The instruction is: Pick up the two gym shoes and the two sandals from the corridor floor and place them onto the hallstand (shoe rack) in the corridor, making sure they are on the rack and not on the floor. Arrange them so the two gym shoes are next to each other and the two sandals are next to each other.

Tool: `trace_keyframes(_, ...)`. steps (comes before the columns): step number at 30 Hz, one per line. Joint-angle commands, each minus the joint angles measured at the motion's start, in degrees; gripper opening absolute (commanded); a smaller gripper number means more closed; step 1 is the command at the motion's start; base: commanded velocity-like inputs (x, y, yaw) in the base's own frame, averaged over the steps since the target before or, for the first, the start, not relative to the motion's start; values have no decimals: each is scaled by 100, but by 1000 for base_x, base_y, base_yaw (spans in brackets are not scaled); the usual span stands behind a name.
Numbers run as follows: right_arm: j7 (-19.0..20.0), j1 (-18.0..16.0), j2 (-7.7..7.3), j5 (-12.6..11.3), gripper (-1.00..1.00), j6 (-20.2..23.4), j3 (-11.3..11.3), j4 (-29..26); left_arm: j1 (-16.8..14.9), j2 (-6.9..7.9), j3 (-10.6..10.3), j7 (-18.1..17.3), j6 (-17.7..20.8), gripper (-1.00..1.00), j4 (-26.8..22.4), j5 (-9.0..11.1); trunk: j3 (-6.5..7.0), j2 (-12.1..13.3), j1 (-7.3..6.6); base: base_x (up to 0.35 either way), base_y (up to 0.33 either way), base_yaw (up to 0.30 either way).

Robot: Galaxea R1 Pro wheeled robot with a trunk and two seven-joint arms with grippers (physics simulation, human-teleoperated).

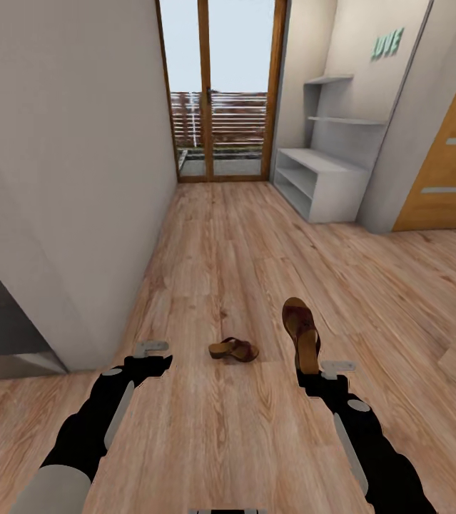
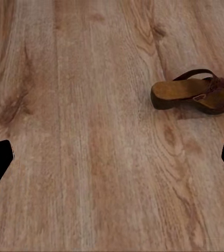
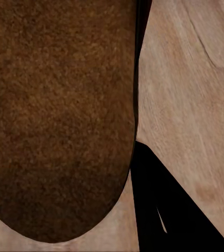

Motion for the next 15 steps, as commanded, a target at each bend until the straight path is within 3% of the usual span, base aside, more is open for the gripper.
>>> trace_keyframes(1, -12, -2, 0, -19, -100, 39, -1, -12, -2, -1, 5, -12, 30, 100, -5, 12, -5, -2, 2, 299, 226, -1)
trace_keyframes(6, -12, -2, 0, -23, -100, 39, -1, -12, -2, -1, 3, -12, 31, 100, -8, 12, -3, -2, 2, 297, 229, -84)
trace_keyframes(15, -12, -2, 0, -25, -100, 39, -1, -12, -2, 0, 4, -12, 30, 100, -6, 12, 15, -2, 2, 295, 230, -229)
